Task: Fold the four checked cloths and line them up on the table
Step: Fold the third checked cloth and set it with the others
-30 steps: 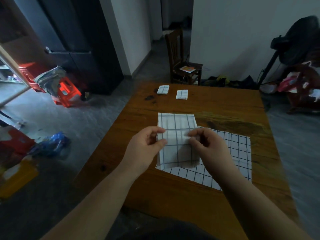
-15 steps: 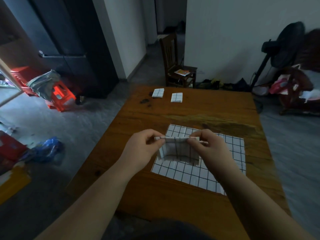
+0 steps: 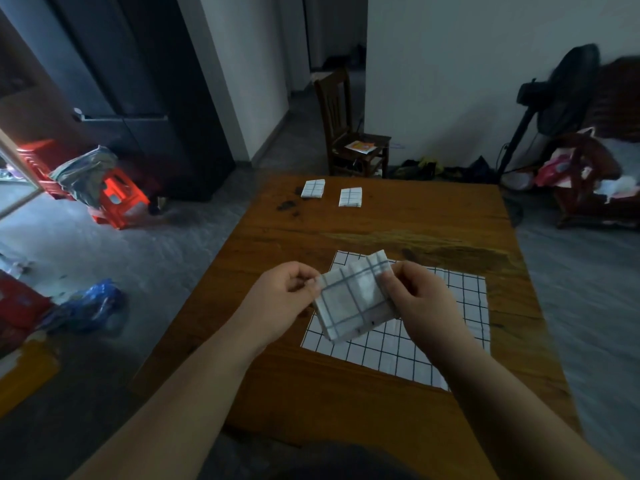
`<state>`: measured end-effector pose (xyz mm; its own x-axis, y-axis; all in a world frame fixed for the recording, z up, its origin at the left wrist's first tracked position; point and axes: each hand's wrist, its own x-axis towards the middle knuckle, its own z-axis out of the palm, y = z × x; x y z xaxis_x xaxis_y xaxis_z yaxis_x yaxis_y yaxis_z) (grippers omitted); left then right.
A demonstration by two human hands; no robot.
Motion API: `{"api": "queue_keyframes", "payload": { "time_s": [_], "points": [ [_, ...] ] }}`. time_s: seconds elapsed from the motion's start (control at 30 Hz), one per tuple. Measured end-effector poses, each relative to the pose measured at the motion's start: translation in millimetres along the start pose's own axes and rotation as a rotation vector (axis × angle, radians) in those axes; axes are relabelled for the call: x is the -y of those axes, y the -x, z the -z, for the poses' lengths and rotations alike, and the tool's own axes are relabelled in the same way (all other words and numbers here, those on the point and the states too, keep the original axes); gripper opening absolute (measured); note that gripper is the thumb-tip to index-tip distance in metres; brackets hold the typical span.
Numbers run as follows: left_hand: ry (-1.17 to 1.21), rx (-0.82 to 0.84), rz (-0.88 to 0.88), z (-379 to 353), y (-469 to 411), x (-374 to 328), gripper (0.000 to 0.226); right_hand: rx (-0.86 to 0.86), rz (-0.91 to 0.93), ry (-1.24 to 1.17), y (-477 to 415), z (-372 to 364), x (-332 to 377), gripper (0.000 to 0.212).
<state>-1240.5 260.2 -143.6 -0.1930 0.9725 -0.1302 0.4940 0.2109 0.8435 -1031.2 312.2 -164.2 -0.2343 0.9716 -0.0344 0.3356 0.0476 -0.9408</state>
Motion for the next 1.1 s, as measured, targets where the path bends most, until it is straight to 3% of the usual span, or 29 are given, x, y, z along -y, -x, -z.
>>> {"api": "queue_keyframes", "payload": {
  "time_s": [0.1,0.47,0.67,0.9,1.1],
  "points": [
    [-0.197,0.061,-0.100,5,-2,-9,0.016,0.082,0.068,0.122,-2,0,3,0.016],
    [-0.226,-0.020,-0.169,-3,6,1,0.012,0.326,0.137,0.264,-3,-32,20,0.017],
    [-0.209,-0.094,-0.212,20,26,27,0.018,0.312,0.160,0.293,-8,-70,40,0.020],
    [-0.080,-0.170,-0.121,82,61,84,0.017,0.289,0.171,0.224,-5,-130,76,0.015],
    [0.013,-0.203,-0.042,169,113,147,0.006,0.357,0.210,0.234,13,-238,118,0.011]
  ]
}}
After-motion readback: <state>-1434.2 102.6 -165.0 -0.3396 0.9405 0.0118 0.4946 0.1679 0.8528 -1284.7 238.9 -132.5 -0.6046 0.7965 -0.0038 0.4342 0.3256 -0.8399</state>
